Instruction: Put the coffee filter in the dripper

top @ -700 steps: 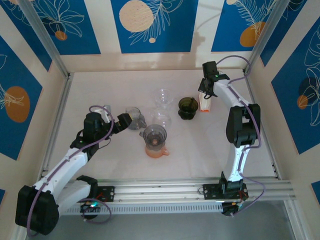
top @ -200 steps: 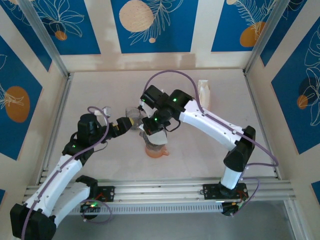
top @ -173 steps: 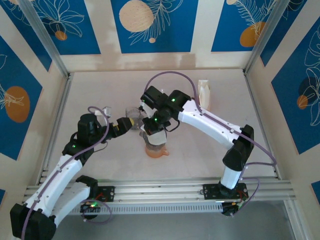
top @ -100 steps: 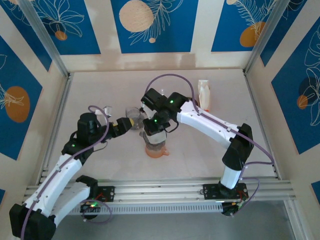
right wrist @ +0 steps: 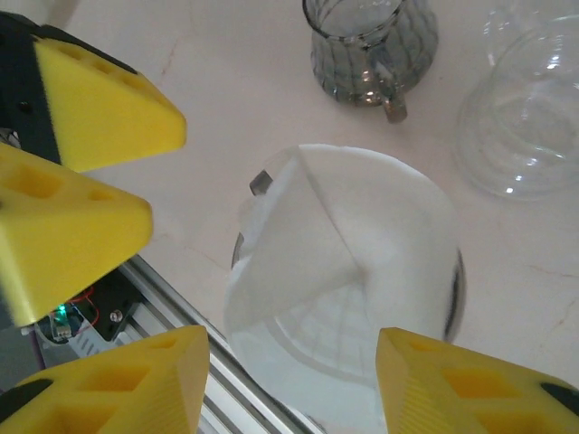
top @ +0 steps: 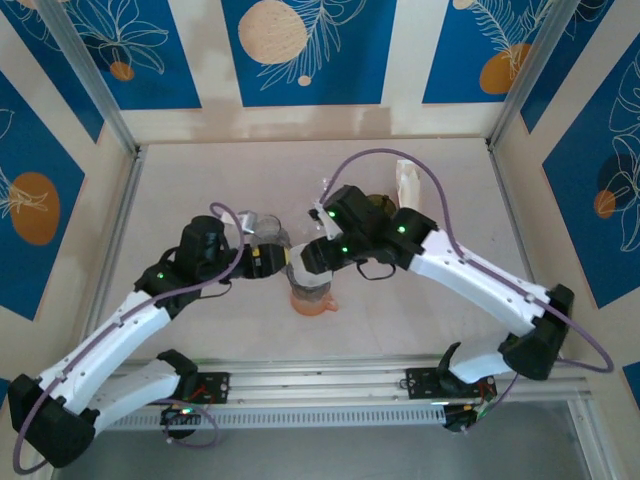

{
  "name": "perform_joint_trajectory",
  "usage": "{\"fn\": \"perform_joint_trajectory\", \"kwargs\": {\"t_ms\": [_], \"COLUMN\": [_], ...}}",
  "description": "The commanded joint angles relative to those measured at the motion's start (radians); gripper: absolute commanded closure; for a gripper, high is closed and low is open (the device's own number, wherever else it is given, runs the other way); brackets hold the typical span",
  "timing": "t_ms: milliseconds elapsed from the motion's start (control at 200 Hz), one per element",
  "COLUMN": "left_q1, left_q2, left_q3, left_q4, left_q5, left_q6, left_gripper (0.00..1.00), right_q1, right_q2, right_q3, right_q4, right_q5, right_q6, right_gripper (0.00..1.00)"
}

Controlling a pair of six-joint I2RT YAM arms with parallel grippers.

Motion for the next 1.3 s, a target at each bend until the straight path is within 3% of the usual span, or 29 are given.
{"fn": "perform_joint_trajectory", "kwargs": {"t_ms": [0, 215, 375, 545, 755, 860, 1295], "left_q1": [-0.062, -0.110, -0.111, -0.110, -0.112, -0.110, -0.103], "left_q2": [0.058, 0.135, 0.161, 0.158, 0.164, 0.163, 0.165], "left_q3": [0.068, 0.085, 0.072, 0.064, 0.050, 0.046, 0.045], "left_q4": [-0.099, -0.144, -0.169, -0.164, -0.141, -0.137, -0.104], "left_q5": [-0.076, -0.118, -0.135, -0.140, -0.137, -0.143, -0.113], "left_q6": [0.080, 0.115, 0.103, 0.097, 0.086, 0.081, 0.040], "left_gripper": [0.30, 0.32, 0.39, 0.40, 0.40, 0.40, 0.39], "right_q1": [-0.034, -0.068, -0.085, -0.090, -0.080, -0.069, -0.030], "right_q2": [-0.034, -0.023, -0.021, 0.015, 0.050, 0.058, 0.068], "right_q3": [-0.072, -0.125, -0.134, -0.113, -0.114, -0.106, -0.101], "right_q4": [0.065, 0.068, 0.076, 0.066, 0.075, 0.063, 0.010], "right_q5": [0.025, 0.022, 0.019, 0.022, 0.000, 0.031, 0.176], "right_q6": [0.049, 0.055, 0.054, 0.035, 0.017, 0.008, 0.008], "right_gripper": [0.47, 0.44, 0.44, 0.44, 0.56, 0.62, 0.61]}}
